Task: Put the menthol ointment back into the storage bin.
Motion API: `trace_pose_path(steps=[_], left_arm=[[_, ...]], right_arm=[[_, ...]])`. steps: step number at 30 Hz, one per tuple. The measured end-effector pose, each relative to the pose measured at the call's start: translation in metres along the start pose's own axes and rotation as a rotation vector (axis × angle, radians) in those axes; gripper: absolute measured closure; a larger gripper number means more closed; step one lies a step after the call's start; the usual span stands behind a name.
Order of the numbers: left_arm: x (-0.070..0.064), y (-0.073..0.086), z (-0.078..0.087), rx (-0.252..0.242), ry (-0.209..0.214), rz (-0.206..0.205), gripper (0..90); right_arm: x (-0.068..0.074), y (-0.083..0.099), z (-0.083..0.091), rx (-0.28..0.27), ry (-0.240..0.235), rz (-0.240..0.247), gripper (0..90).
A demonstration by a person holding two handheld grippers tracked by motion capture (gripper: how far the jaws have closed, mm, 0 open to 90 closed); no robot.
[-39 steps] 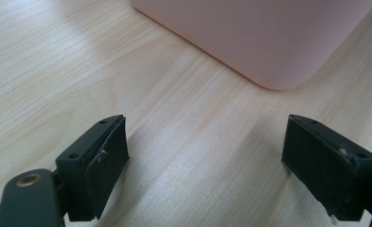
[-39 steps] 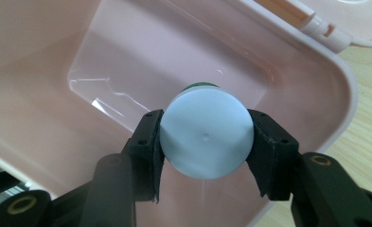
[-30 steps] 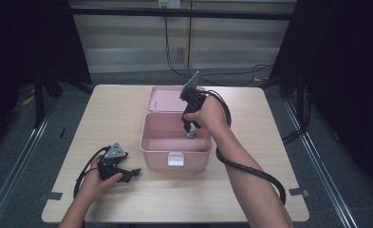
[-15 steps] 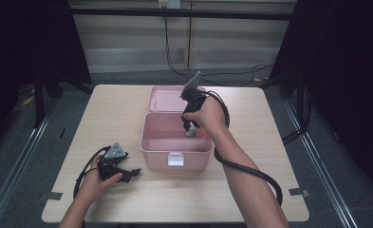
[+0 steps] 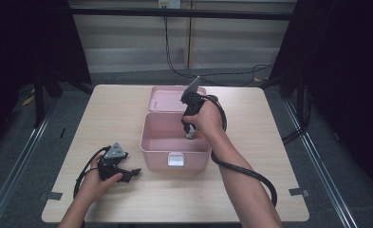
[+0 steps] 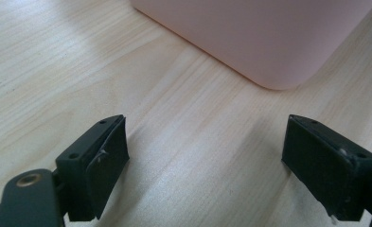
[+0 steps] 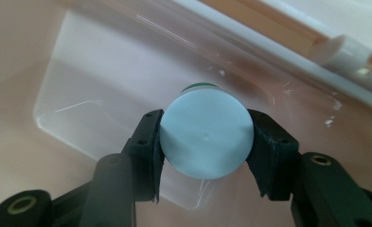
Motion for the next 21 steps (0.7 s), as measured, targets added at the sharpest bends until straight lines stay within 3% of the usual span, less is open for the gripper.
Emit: trace_pose_path(steps=[21], left_arm=[[0.0, 0.0, 0.0, -0.003, -0.005, 0.0, 14.5]], right_arm=[[-0.001, -0.001, -0.017, -0.043, 0.023, 0.002, 50.5]])
Point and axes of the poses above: each handheld gripper's, and its own axes: z roughly backward along the jaws, y roughly out of its underside, x roughly to its left, the point moved 9 cm from there along -z, roughly forward along the jaws, and after that the axes turned 15 degrees about -x, right-handed, at the moved point
